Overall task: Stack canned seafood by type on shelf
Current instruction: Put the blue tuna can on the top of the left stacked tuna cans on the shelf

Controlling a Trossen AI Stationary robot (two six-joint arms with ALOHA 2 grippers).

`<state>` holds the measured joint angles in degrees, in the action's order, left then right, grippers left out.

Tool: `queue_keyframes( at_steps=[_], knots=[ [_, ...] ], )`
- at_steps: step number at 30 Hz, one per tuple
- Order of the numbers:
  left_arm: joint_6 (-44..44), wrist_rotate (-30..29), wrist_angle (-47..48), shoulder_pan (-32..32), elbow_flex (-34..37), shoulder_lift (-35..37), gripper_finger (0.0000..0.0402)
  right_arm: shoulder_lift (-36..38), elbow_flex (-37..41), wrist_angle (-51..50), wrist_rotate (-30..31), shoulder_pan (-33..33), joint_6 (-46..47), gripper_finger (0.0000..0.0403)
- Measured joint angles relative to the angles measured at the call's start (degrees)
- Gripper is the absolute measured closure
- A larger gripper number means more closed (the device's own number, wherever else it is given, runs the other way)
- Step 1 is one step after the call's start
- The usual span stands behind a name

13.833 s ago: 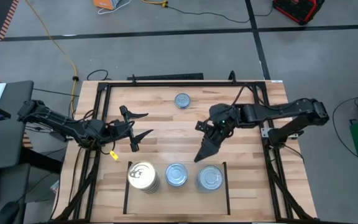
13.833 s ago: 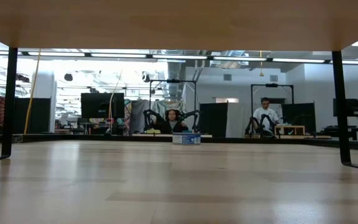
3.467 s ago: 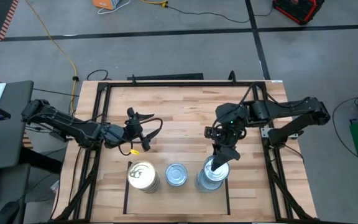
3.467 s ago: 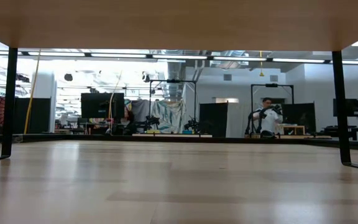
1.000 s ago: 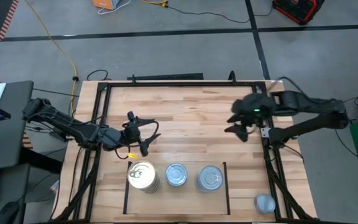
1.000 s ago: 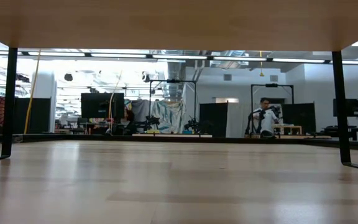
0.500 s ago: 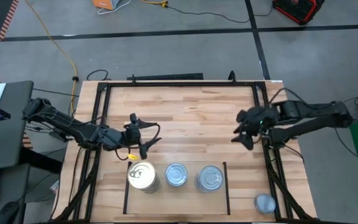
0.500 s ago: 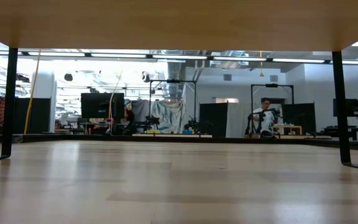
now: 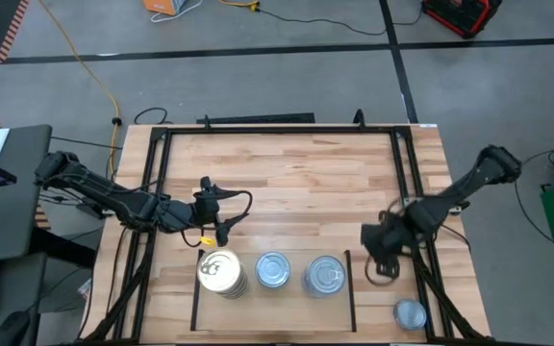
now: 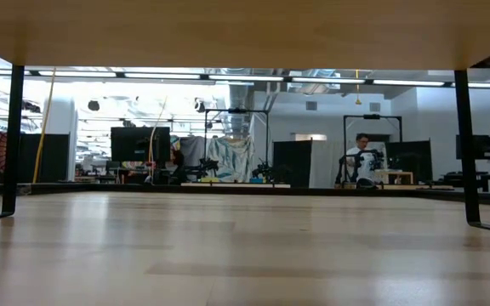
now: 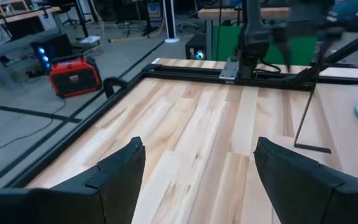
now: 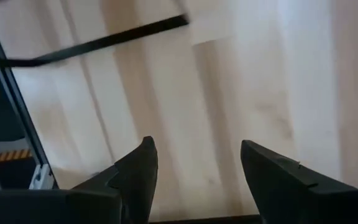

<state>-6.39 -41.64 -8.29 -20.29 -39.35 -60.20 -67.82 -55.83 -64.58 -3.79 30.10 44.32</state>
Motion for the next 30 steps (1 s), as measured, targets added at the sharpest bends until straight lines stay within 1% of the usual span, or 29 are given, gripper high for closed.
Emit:
queue_keyframes(
  at_steps=[5, 8, 13, 17, 20, 23, 27, 30],
  knots=[
    [-0.30, -1.07, 0.48, 0.00, 0.00, 0.00, 0.0113, -5.07, 0.00, 4.71, 3.05, 10.22, 8.86, 0.0148],
    [-0.41, -1.25, 1.28, 0.00, 0.00, 0.00, 0.0113, -8.63, -0.02, 6.23, 2.75, 15.18, 16.06, 0.0148],
    [-0.97, -2.07, 1.62, 0.00, 0.00, 0.00, 0.0113, -14.74, -0.02, 10.20, -2.82, 22.15, 26.08, 0.0148],
    [-0.99, -2.20, 1.52, 0.00, 0.00, 0.00, 0.0113, -18.26, -0.02, 15.39, -6.50, 26.19, 30.36, 0.0148],
    [-1.47, -2.23, 1.49, 0.00, 0.00, 0.00, 0.0113, -19.91, -0.02, 17.11, -7.24, 28.28, 32.18, 0.0148],
    [-2.23, -2.31, 1.49, 0.00, 0.00, 0.00, 0.0113, -21.36, -0.04, 16.98, -7.41, 30.20, 32.02, 0.0148],
    [-3.29, -2.33, 1.49, 0.00, 0.00, 0.00, 0.0113, -24.99, -0.04, 14.63, -7.06, 32.03, 27.05, 0.0148],
    [-3.52, -2.33, 1.49, 0.00, 0.00, 0.00, 0.0113, -28.00, -0.40, 10.85, -7.34, 31.97, 22.76, 0.0148]
  ],
)
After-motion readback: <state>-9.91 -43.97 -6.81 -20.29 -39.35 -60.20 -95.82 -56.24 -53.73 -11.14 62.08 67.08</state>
